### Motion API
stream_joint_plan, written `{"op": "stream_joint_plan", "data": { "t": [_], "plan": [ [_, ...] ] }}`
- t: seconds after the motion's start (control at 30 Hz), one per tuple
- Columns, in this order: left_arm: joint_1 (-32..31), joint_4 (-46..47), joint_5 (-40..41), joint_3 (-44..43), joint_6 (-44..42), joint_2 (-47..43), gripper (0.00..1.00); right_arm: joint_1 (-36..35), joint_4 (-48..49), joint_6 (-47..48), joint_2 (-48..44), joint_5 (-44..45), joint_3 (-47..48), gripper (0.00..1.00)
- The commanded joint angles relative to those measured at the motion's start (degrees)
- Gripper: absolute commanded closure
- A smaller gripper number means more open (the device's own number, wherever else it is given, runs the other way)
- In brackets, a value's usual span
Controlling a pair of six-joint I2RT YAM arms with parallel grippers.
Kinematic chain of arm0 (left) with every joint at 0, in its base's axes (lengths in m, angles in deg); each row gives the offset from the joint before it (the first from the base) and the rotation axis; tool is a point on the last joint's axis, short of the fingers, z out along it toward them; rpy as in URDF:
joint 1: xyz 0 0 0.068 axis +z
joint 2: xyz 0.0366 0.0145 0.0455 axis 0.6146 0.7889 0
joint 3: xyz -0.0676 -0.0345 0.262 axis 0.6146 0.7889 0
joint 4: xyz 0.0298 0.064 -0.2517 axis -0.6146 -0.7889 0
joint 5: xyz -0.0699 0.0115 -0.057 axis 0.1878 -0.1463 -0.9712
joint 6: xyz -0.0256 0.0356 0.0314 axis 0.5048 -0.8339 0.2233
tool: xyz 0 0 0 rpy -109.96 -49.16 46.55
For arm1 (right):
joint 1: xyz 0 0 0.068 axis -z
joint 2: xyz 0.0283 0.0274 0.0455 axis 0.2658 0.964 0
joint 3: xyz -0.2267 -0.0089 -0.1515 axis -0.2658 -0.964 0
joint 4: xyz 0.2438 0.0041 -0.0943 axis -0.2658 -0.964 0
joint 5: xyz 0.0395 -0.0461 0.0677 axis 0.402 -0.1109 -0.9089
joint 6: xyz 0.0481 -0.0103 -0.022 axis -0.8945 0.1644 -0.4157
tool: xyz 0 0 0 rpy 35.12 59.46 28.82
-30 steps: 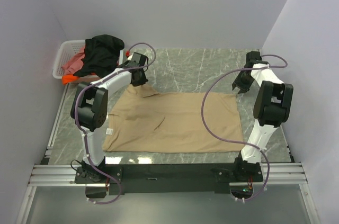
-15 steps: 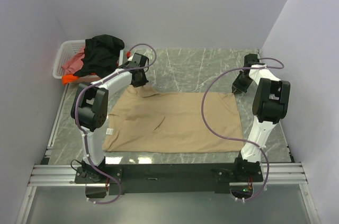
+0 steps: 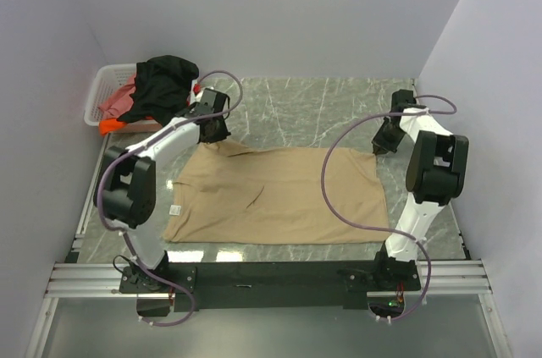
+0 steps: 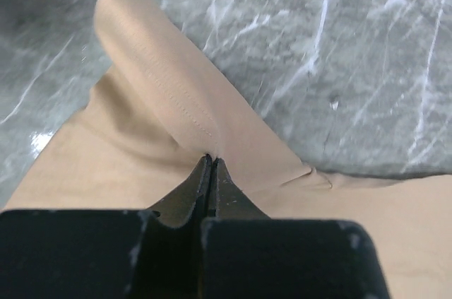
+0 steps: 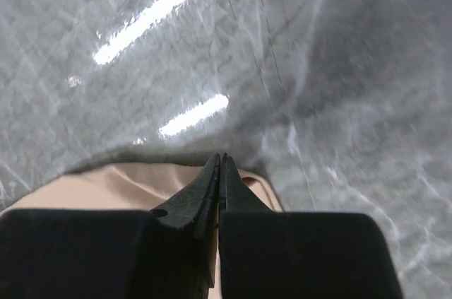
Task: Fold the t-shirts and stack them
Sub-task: Fold the tshirt
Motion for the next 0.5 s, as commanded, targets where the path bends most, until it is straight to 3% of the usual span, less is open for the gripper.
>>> {"op": "stream_joint_plan", "data": {
  "t": [0.0,0.47],
  "plan": [
    [-0.3,-0.6,0.3,3.1,0.3,-5.6,1.0,0.0,-0.1,1.6,-7.6,2.1,-1.8,1.0],
    [-0.5,-4.2,-1.9,14.3,3.8,-21.4,0.99,-1.6,-6.2,4.8,-17.5,8.1,-6.2,1.0]
  ]
}}
